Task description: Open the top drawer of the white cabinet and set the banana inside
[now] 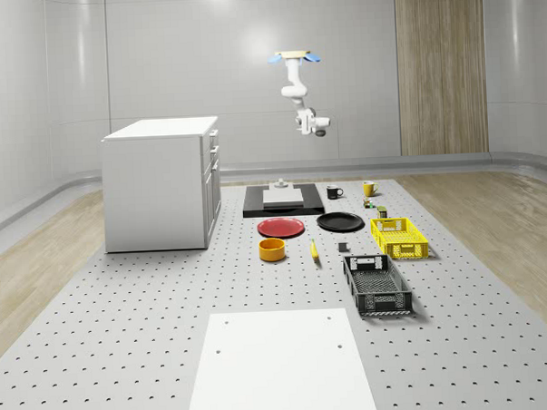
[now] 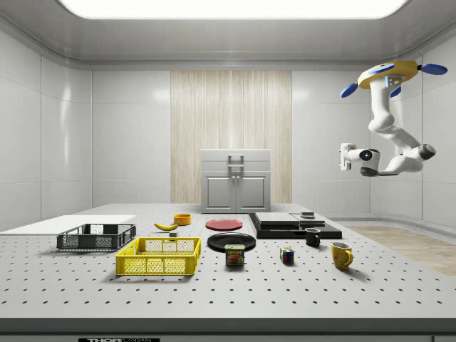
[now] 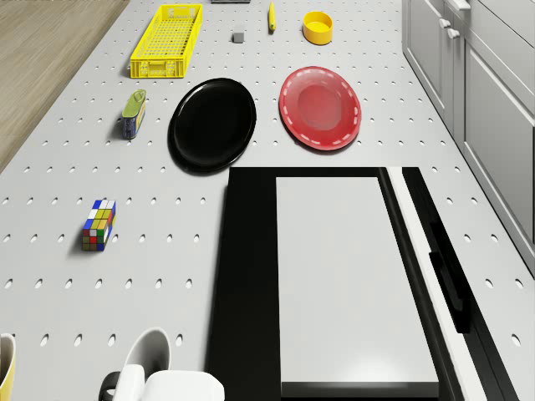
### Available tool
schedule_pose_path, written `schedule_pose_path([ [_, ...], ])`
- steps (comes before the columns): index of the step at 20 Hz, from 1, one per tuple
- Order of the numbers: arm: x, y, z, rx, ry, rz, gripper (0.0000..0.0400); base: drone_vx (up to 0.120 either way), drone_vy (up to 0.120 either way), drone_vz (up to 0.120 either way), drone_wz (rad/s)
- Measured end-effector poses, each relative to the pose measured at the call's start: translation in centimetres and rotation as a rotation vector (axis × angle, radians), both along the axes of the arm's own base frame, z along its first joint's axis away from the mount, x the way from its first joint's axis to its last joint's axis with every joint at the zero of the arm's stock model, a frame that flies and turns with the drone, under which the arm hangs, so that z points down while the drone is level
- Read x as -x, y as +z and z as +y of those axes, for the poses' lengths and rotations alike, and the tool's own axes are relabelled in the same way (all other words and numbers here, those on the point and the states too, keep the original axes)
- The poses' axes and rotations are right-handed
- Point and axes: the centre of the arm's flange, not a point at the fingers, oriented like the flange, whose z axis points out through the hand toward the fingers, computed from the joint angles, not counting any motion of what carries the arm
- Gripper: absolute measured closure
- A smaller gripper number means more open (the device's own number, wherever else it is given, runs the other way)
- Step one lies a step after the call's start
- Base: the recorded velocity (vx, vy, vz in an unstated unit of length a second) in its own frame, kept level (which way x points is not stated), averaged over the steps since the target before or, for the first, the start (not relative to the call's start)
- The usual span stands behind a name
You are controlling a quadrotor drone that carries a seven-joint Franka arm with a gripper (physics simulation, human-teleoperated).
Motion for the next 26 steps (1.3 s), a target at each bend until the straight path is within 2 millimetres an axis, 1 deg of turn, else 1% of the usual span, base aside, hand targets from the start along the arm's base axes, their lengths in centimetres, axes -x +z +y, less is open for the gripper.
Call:
schedule_pose_path([
  [9, -0.01, -0.13, 0.0, -0.013, 0.0, 0.0, 0.0, 0.12, -0.116, 0.0, 0.0],
  [18, -0.01, -0.16, -0.01, -0.015, 0.0, 0.001, 0.0, 0.12, -0.004, 0.0, 0.0],
  [26, -0.01, -0.17, -0.01, -0.016, 0.0, 0.001, 0.0, 0.12, -0.12, 0.0, 0.0],
])
